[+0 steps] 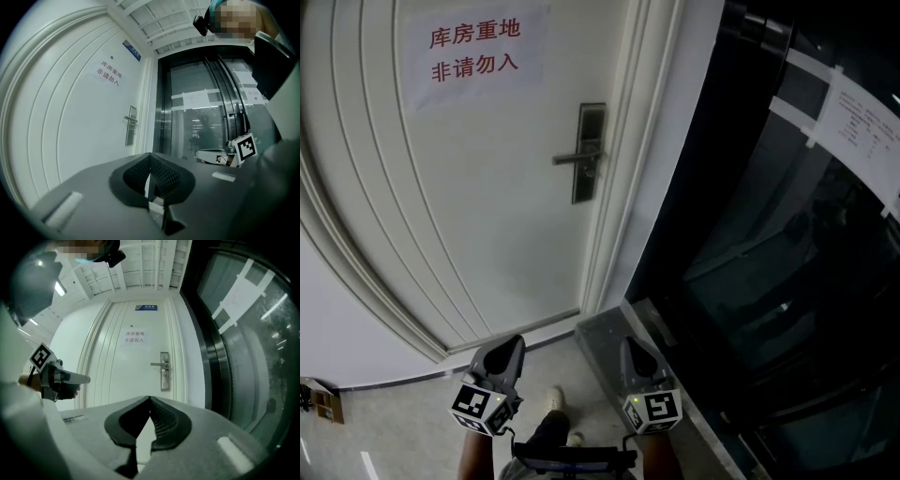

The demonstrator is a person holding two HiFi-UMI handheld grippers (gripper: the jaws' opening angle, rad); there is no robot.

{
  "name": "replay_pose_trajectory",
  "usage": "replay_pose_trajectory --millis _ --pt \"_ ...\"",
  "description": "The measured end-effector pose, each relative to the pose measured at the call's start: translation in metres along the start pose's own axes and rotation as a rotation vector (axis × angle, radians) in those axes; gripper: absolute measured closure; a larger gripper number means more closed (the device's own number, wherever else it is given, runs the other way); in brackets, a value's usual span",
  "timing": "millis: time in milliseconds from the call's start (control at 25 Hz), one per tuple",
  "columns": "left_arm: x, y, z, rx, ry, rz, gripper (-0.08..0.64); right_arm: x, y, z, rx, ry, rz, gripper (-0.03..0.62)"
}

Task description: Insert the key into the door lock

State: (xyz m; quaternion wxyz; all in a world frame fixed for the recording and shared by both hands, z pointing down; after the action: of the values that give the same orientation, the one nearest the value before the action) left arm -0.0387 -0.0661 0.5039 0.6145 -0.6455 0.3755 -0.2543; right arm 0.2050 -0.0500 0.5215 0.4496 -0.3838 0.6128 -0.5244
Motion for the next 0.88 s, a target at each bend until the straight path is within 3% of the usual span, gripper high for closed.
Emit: replay_pose_trajectory --millis 880 --pt "0.003 -0.001 0.016 0.025 0.001 0.01 0.557 -0.013 0.003 0.01 0.004 0.007 0.009 0.591"
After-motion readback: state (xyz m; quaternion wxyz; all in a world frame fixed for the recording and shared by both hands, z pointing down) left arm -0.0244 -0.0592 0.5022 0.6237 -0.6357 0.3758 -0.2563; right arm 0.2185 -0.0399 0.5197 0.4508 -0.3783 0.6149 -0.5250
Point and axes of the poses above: the fingertips, and each gripper's own axes: x forward along the fingers, z to its right, y out of its top, the point moved 4 cm from there along -x, backward along the fingers, and after that the axes turned 7 degrees about z, right-handed, at the moved point
